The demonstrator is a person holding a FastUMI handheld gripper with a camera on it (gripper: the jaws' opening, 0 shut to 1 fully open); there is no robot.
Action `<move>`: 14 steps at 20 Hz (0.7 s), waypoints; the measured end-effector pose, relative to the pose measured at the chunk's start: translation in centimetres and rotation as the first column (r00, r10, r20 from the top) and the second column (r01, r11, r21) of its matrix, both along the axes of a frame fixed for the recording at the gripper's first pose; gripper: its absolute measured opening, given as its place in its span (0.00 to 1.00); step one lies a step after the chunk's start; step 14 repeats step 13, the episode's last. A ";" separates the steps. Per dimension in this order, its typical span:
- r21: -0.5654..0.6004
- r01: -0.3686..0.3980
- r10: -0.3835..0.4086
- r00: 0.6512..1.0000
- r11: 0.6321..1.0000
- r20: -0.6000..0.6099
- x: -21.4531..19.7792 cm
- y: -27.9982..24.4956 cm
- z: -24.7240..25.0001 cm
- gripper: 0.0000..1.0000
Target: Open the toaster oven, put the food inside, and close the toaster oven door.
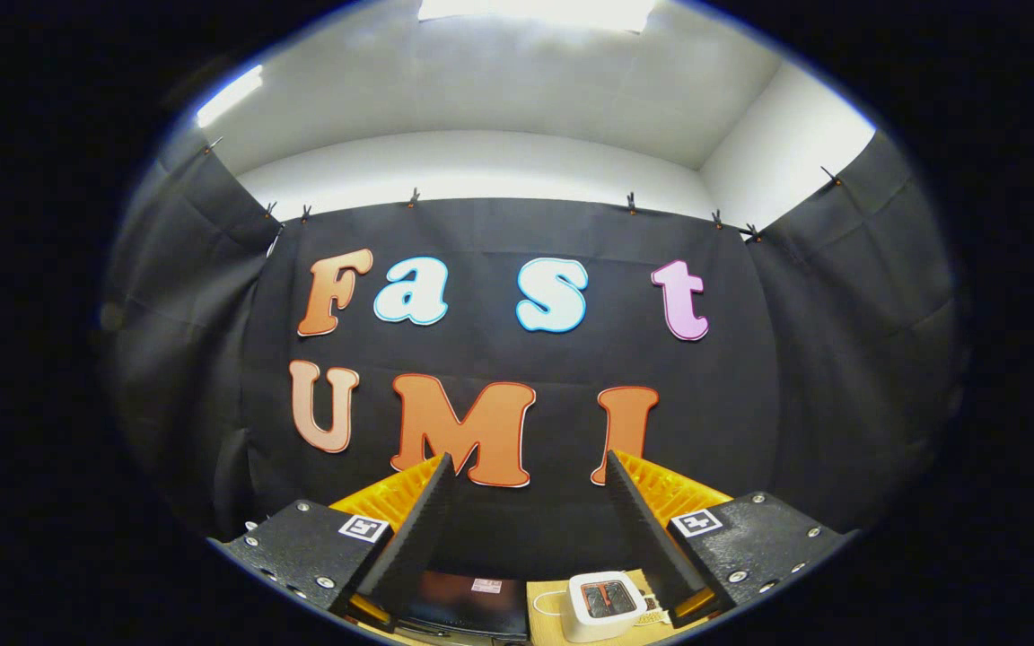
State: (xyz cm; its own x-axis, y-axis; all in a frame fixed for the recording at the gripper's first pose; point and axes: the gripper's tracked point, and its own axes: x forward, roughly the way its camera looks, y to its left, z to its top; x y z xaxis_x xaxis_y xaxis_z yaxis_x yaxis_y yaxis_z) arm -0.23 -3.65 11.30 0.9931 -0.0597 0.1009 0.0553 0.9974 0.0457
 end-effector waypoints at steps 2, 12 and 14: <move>0.003 0.012 -0.012 1.000 1.000 0.010 -0.3 -0.7 0.3 0.98; -0.024 0.007 -0.006 0.998 1.000 0.060 -0.7 -1.3 2.1 0.98; -0.024 0.006 -0.004 0.998 1.000 0.064 -0.7 -1.3 2.2 0.98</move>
